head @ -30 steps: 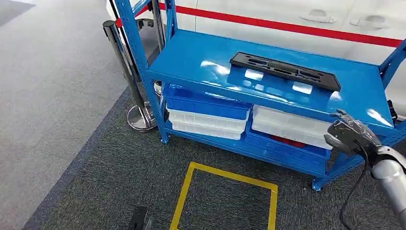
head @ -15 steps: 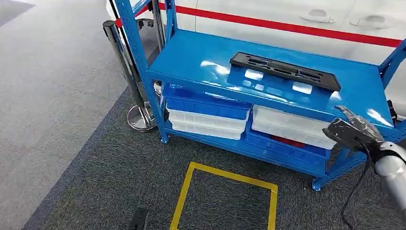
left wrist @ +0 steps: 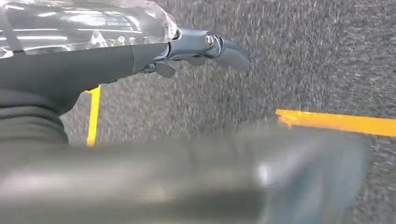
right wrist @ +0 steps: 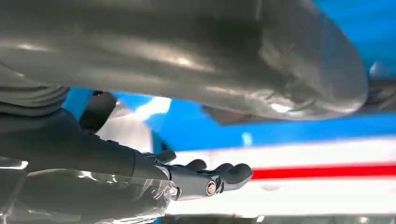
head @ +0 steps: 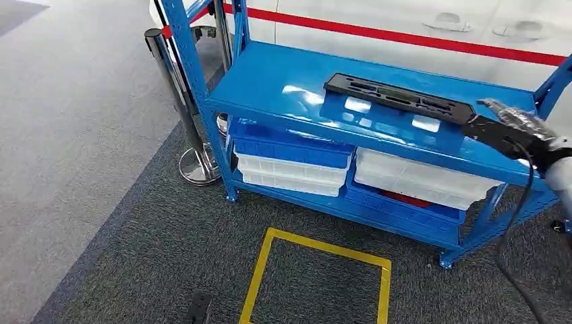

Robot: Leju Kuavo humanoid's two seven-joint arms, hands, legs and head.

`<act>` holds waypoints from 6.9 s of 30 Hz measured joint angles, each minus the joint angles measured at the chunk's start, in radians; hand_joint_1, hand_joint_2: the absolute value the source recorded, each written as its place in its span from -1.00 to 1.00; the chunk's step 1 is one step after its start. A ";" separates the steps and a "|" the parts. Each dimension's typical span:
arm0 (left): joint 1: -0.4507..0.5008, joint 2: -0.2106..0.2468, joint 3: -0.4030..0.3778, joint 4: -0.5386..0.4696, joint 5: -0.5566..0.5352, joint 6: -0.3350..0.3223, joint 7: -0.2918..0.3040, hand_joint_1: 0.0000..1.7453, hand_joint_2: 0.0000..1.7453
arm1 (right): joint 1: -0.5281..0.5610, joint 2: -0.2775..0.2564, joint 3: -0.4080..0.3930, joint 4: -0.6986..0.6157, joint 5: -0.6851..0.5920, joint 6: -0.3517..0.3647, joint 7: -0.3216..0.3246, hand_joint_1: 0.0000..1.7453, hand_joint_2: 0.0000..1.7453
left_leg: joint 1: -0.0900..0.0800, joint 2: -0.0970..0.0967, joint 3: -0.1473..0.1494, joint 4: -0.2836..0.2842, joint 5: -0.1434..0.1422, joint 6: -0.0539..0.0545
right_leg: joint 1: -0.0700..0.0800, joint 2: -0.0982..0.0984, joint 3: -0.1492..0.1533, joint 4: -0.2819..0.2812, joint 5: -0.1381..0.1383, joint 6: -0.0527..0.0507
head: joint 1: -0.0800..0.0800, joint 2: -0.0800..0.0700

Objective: Take the parts from the cabinet and place them on the table.

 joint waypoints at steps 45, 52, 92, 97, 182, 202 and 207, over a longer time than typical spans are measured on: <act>0.034 0.007 0.093 0.010 0.079 -0.072 -0.020 -1.00 -1.00 | -0.209 0.106 0.119 0.156 -0.037 0.114 0.055 -1.00 -1.00 | 0.012 -0.021 -0.135 -0.009 0.130 -0.014 | -0.006 0.028 0.076 -0.027 -0.064 0.002 | 0.002 0.000; 0.007 0.008 0.093 0.010 0.080 -0.079 -0.013 -1.00 -1.00 | -0.321 0.129 0.126 0.135 -0.065 0.145 0.100 -1.00 -1.00 | 0.016 -0.020 -0.079 -0.037 0.097 0.020 | -0.006 0.010 -0.052 0.237 -0.194 0.021 | -0.001 0.000; -0.005 -0.003 0.095 0.010 0.080 -0.052 0.016 -1.00 -1.00 | 0.024 0.237 0.194 0.212 -0.206 0.023 -0.006 -1.00 -1.00 | 0.007 -0.029 -0.039 -0.021 0.050 0.001 | 0.018 0.004 -0.007 -0.030 0.023 -0.021 | -0.002 0.000; -0.005 -0.004 0.094 0.010 0.080 -0.065 0.015 -1.00 -1.00 | 0.039 0.227 0.195 0.212 -0.206 0.018 -0.010 -1.00 -1.00 | 0.007 -0.029 -0.039 -0.020 0.050 0.001 | 0.018 0.004 -0.007 -0.030 0.023 -0.021 | -0.002 0.000; 0.001 -0.016 0.099 0.010 0.080 -0.066 0.027 -1.00 -1.00 | 0.108 0.162 0.299 0.184 -0.245 -0.027 0.033 -1.00 1.00 | 0.005 -0.030 -0.079 0.007 0.060 0.004 | 0.010 0.010 -0.028 -0.012 0.024 -0.008 | -0.005 0.000; 0.001 -0.016 0.099 0.010 0.080 -0.067 0.026 -1.00 -1.00 | 0.093 0.156 0.301 0.196 -0.266 0.014 0.025 -1.00 1.00 | 0.005 -0.030 -0.079 0.007 0.060 0.004 | 0.010 0.010 -0.028 -0.012 0.024 -0.008 | -0.005 0.000; 0.001 -0.016 0.099 0.010 0.082 -0.067 0.026 -1.00 -1.00 | 0.076 0.151 0.301 0.197 -0.268 0.025 0.028 -1.00 1.00 | 0.005 -0.030 -0.079 0.007 0.060 0.004 | 0.010 0.010 -0.029 -0.012 0.024 -0.008 | -0.005 0.000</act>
